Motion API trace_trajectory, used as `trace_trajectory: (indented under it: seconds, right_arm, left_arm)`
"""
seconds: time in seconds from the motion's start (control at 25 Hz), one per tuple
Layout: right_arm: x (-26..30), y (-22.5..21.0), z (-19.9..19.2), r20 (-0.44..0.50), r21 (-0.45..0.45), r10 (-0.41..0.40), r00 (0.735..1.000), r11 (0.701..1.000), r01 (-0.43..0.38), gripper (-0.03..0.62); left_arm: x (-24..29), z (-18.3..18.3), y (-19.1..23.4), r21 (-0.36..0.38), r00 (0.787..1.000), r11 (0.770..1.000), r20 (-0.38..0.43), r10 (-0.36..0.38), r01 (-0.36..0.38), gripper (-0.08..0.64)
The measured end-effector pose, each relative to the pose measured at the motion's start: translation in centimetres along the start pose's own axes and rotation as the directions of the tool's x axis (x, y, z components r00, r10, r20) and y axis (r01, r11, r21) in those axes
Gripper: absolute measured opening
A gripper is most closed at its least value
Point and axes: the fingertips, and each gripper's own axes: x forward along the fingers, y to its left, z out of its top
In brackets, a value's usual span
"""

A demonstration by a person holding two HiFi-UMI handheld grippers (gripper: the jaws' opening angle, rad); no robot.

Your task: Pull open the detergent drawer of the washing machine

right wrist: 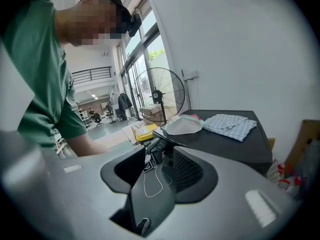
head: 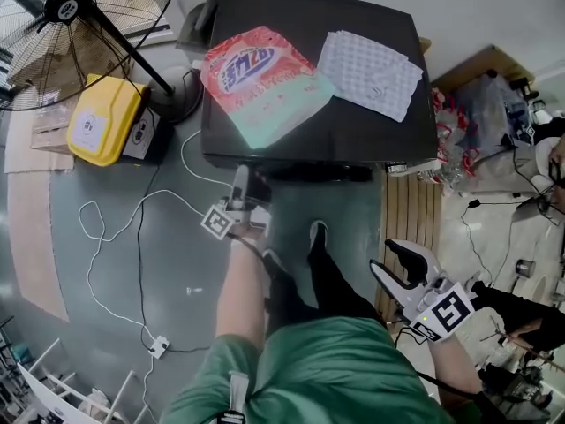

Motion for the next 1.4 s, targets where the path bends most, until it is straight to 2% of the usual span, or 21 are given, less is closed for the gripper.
trace_trajectory:
  seconds: [0.16,0.28,0.4,0.52,0.8,1.12,1.28,1.4]
  right_arm:
    - [-0.1,0.2,-0.6,-0.002,0.014,0.003,1.000,1.000,-0.003,0.157]
    - [-0.2,0.4,-0.7,-0.004,0.006,0.008,1.000,1.000,-0.008,0.156]
    - [-0.3,-0.3,-0.7,0.009,0.020,0.005,1.000,1.000,-0.005,0.158]
    - [0.1,-0.4,-0.5,0.022,0.033,0.012,1.000,0.999,-0.013,0.156]
    - [1.2,3.2,0.1,0.029,-0.006,0.073,0.997,0.997,-0.073,0.156]
    - [0.7,5.5,0.5,0.034,-0.032,0.091,0.995,0.995,-0.090,0.156]
    - [0.9,6.1,0.9,0.041,-0.041,0.088,0.995,0.995,-0.086,0.156]
    - [1.1,6.4,1.6,0.057,-0.050,0.087,0.995,0.995,-0.084,0.156]
  left_arm:
    - [-0.6,-0.6,0.0,-0.018,1.000,1.000,0.018,-0.016,0.016,0.273]
    - [-4.2,-1.7,-1.1,-0.026,0.999,0.999,0.042,-0.032,0.033,0.250]
    - [-7.7,-2.8,-2.3,-0.032,0.999,0.999,0.041,-0.023,0.024,0.270]
    - [-9.4,-3.7,-3.0,-0.038,1.000,0.999,0.000,-0.007,0.007,0.282]
    - [-12.0,-4.2,-3.6,-0.076,0.999,0.997,-0.005,0.032,-0.033,0.264]
    - [-13.1,-4.6,-4.1,-0.086,0.999,0.995,-0.022,0.039,-0.041,0.276]
    - [-13.8,-5.2,-4.0,-0.086,0.992,0.993,-0.098,0.076,-0.084,0.273]
    - [-15.4,-6.4,-4.4,-0.047,0.968,0.989,-0.216,0.130,-0.143,0.287]
